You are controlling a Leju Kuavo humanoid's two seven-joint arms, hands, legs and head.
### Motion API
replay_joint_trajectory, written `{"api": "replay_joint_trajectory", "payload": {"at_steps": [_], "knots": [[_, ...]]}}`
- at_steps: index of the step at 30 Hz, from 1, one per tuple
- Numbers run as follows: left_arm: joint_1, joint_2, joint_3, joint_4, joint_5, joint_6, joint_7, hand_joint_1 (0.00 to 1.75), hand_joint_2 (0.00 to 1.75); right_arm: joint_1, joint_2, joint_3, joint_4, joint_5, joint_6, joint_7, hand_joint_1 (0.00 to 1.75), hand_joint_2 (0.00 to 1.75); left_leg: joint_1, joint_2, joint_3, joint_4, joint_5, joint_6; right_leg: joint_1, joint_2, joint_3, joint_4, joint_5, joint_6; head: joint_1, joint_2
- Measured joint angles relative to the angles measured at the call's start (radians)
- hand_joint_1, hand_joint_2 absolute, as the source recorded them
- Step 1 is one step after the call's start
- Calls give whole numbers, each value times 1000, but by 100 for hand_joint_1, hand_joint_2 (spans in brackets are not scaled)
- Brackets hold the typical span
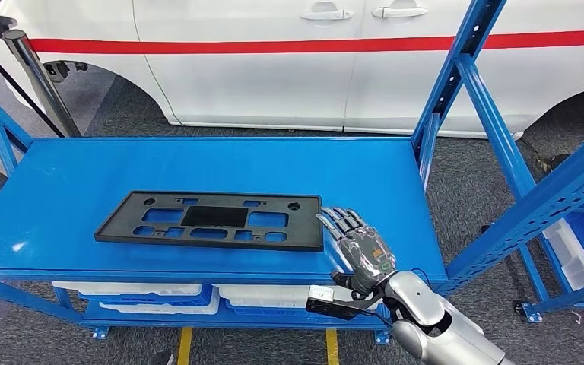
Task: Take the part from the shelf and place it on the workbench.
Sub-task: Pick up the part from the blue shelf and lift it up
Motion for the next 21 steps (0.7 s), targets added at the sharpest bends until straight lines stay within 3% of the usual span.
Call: {"api": "replay_joint_trajectory", "payload": {"at_steps": [3,5,6,7,9,10,14,16,18,19,20,21], "knots": [[0,0,0,0,0,0,0,0,0,0,0,0,0,0,0,0,0,175,0,0,-1,2,-2,0,0,0,0,0,0,0,0,0],[0,0,0,0,0,-1,0,0,0,-3,3,0,1,2,0,-1,0,175,0,0,-29,63,-38,-4,0,0,0,-1,0,-5,0,0],[0,0,0,0,-2,-1,1,0,0,-7,6,1,5,0,4,-3,0,175,1,0,-65,137,-69,-7,2,-1,-1,-1,0,-8,0,0],[-1,0,0,0,-4,-2,2,0,0,-20,15,3,13,-8,14,-9,0,175,1,0,-71,145,-60,-5,5,0,1,0,-1,-10,0,0],[-3,1,0,0,-10,-3,6,0,0,-50,34,7,34,-30,41,-22,0,175,-3,0,-45,79,-15,7,11,1,2,1,-2,-8,0,0],[-5,1,0,0,-12,-3,8,0,0,-65,43,8,43,-42,54,-28,0,175,-6,0,-11,1,22,14,12,1,2,1,-2,-4,0,0],[-6,1,0,0,-18,-7,10,0,0,-98,57,11,74,-77,97,-46,0,175,-6,0,-3,-25,32,29,12,1,-3,6,-8,17,0,0],[-9,2,-1,0,-20,-11,11,0,0,-117,63,12,93,-90,114,-54,0,175,-1,2,0,-35,39,42,12,0,-35,77,-53,23,0,0],[-12,3,-1,0,-21,-16,11,0,0,-130,69,16,114,-97,131,-60,0,175,-2,2,-1,-36,39,46,11,-1,-95,207,-114,26,1,0],[-12,3,-1,0,-21,-17,11,0,0,-133,71,19,126,-100,139,-62,0,175,-3,2,-1,-35,39,46,10,-1,-118,256,-129,28,1,0],[-12,3,-1,0,-21,-19,11,0,0,-136,73,22,135,-103,143,-63,0,175,-3,1,-1,-33,38,46,10,-1,-126,270,-122,29,1,0],[-11,2,-1,0,-21,-19,10,0,0,-140,76,25,144,-105,146,-63,0,175,-2,1,-1,-31,37,45,8,-1,-114,243,-97,30,1,0]]}}
